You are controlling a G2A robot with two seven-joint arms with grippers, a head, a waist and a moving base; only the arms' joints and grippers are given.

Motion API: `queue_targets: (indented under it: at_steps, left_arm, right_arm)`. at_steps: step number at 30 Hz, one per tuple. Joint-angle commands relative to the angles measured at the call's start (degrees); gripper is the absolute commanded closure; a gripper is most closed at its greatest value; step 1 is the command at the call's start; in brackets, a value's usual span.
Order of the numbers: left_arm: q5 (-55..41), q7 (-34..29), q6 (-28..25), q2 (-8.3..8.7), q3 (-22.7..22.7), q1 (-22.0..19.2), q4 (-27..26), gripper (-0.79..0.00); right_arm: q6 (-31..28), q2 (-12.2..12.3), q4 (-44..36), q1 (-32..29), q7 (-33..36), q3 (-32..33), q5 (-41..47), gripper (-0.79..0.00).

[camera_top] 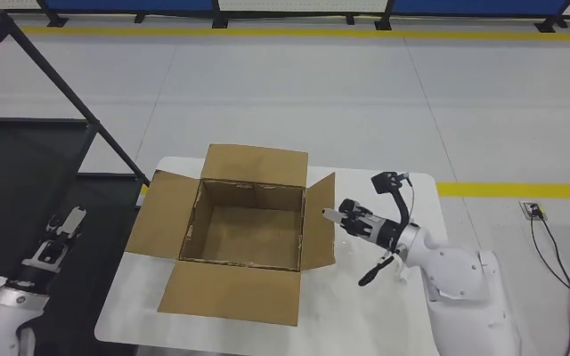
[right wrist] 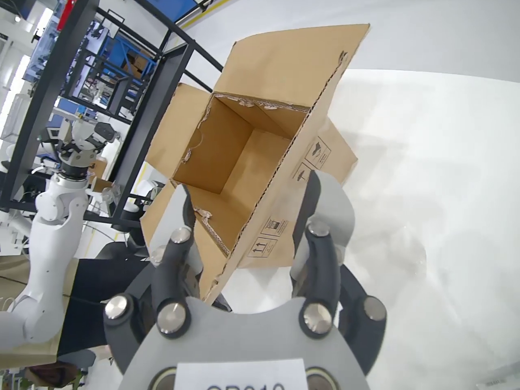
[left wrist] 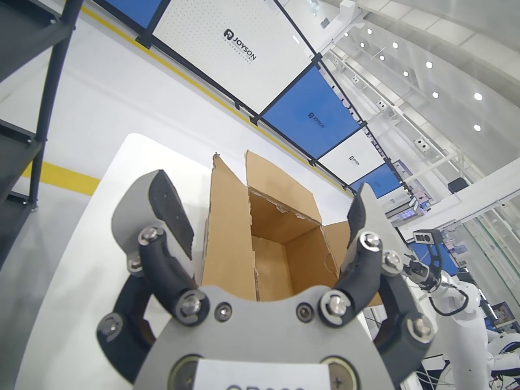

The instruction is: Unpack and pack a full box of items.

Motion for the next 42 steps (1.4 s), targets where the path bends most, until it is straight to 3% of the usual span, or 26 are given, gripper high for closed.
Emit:
queue_targets:
  at_steps: [1,7,12,14,17,19,33,35,38,41,42]
  left_arm:
    - [0.79,0.2,-0.02,0.0,0.8,-0.15,0.58,-0.785]
    - [2.37,0.55,0.13,0.05,2.5,-0.95,2.53,-0.785]
    - [2.72,0.55,0.08,0.11,3.52,-1.67,3.77,-0.785]
    - [2.8,0.68,0.02,0.13,3.75,-1.85,3.99,-0.785]
    - [2.69,0.7,-0.2,0.16,3.96,-1.89,4.05,-0.785]
    - [2.59,0.68,-0.4,0.19,4.01,-1.81,4.03,-0.785]
    - [2.5,0.66,-1.38,0.35,4.08,-0.96,3.36,-0.785]
    - [2.63,0.71,-1.47,0.37,4.05,-0.78,3.27,-0.785]
    - [2.68,0.82,-1.68,0.39,4.01,-0.48,3.19,-0.785]
    - [2.6,0.88,-1.84,0.42,3.9,-0.24,3.16,-0.785]
    - [2.54,0.92,-1.85,0.42,3.86,-0.17,3.15,-0.785]
  right_arm:
    - [1.19,0.16,1.32,1.21,0.53,-0.51,0.34,-0.32]
    - [4.23,0.65,2.71,2.78,1.79,-1.95,0.76,-0.283]
    - [6.14,1.06,2.12,2.63,1.68,-2.83,0.83,-0.197]
    - [6.71,1.23,1.56,2.3,1.45,-3.07,0.79,-0.157]
    - [7.6,1.49,0.53,1.54,0.76,-3.33,0.61,-0.025]
    - [8.04,1.67,-0.12,0.91,0.4,-3.42,0.67,0.0]
    - [11.19,2.83,-3.51,-2.95,-2.58,-3.84,0.55,0.0]
    - [11.54,2.96,-3.72,-3.11,-2.91,-4.06,0.61,-0.052]
    - [11.94,3.17,-3.83,-3.15,-3.11,-4.37,0.66,-0.203]
    - [12.3,3.38,-4.01,-3.11,-3.26,-4.61,0.71,-0.231]
    - [12.42,3.46,-4.11,-3.11,-3.28,-4.66,0.77,-0.292]
